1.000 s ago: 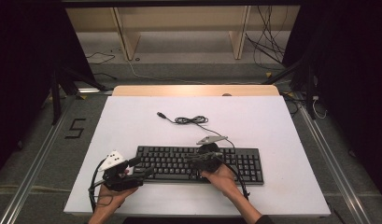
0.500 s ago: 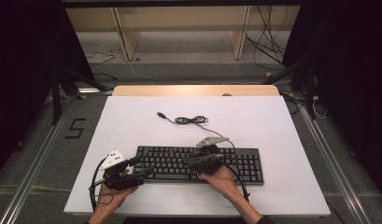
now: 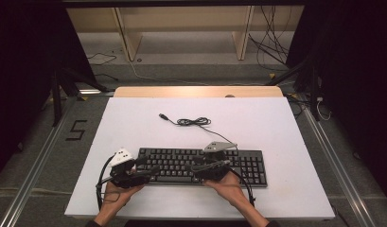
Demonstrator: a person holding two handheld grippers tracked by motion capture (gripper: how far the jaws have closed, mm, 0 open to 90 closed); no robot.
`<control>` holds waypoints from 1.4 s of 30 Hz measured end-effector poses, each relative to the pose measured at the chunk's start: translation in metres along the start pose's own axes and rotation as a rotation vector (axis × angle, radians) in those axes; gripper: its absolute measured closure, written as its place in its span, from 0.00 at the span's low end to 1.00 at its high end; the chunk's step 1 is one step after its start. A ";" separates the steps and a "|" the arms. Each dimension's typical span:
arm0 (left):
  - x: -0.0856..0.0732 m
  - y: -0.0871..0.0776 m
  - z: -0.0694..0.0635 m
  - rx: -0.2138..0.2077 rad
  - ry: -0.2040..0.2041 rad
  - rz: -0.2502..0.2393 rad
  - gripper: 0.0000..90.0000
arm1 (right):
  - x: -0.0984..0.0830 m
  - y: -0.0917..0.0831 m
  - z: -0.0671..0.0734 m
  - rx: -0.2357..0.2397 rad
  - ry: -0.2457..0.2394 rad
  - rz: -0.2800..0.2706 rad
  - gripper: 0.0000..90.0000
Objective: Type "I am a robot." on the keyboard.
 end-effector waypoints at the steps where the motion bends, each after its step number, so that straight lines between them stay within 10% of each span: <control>1: 0.001 0.002 0.000 -0.002 0.001 0.001 0.39 | -0.001 -0.001 0.000 0.001 0.002 -0.004 0.58; 26: 0.010 0.056 0.003 -0.027 0.021 0.170 0.94 | -0.018 -0.021 -0.001 -0.003 -0.015 -0.013 0.46; 42: 0.006 0.068 0.010 -0.003 0.000 0.211 0.99 | -0.022 -0.029 -0.002 -0.017 -0.017 -0.021 0.40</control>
Point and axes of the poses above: each handheld gripper's, and its own axes: y roughly forward along the jaws, x roughly out of its top, z roughly to its left, the point moved 6 cm from there along y, roughly forward along the jaws, and after that the axes turned 13 degrees about -x, right-handed, at the moved point
